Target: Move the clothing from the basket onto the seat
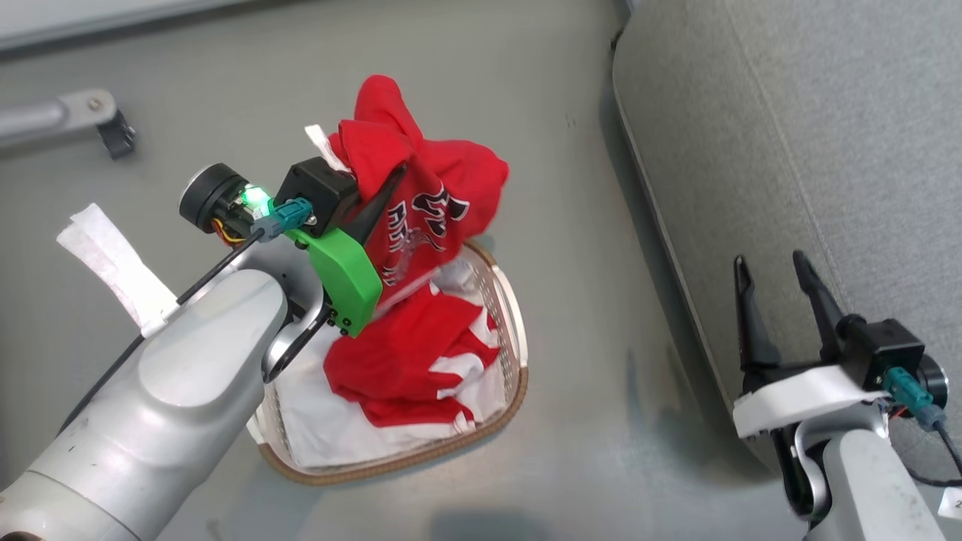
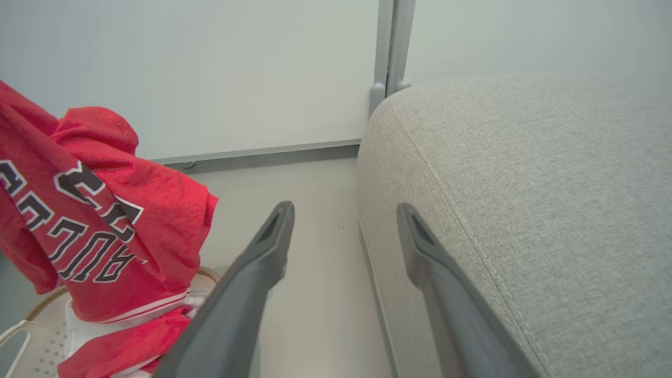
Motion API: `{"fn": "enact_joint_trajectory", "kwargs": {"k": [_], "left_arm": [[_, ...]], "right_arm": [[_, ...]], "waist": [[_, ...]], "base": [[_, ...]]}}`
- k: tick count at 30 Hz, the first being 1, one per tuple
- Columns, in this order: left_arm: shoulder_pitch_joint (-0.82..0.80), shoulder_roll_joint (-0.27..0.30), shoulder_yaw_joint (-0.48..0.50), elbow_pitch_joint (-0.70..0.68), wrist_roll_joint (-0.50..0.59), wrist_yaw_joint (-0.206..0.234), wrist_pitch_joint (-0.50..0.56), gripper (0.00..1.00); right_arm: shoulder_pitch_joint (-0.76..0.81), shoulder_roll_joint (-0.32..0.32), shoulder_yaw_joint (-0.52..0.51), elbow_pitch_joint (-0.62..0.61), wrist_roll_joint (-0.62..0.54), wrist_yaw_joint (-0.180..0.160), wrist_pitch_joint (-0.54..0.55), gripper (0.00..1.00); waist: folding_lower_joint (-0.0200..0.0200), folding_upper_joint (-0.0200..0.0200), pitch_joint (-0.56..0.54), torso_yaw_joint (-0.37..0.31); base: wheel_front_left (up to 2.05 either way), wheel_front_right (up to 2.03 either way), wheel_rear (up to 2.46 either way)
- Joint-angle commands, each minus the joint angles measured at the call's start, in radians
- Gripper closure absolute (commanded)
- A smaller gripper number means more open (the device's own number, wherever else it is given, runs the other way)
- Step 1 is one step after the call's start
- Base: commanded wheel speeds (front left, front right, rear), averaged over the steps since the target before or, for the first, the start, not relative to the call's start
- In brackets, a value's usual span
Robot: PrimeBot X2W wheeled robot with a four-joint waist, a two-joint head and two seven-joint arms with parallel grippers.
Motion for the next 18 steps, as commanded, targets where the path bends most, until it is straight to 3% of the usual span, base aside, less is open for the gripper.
{"fn": "enact_joint_trajectory", "kwargs": {"k": [1,9,18], "left_arm": [[0.020,0.008,-0.005,-0.014,-0.017,0.001,0.010,1.00],[0.002,0.011,-0.009,-0.090,-0.096,0.001,0.064,1.00],[-0.087,-0.007,-0.024,-0.128,-0.154,0.001,0.089,1.00]], "right_arm": [[0.034,-0.004,0.002,0.016,-0.002,-0.001,-0.002,0.00],[0.088,-0.005,0.058,0.063,0.000,-0.001,-0.002,0.00],[0.053,-0.005,0.136,0.054,-0.012,-0.001,-0.002,0.00]], "waist": [[0.0001,-0.0001,-0.185,0.060],[0.0001,-0.0001,-0.362,0.064],[0.0001,-0.0001,-0.417,0.066]], "base": [[0.00,0.00,0.00],[0.00,0.00,0.00],[0.00,0.00,0.00]]}}
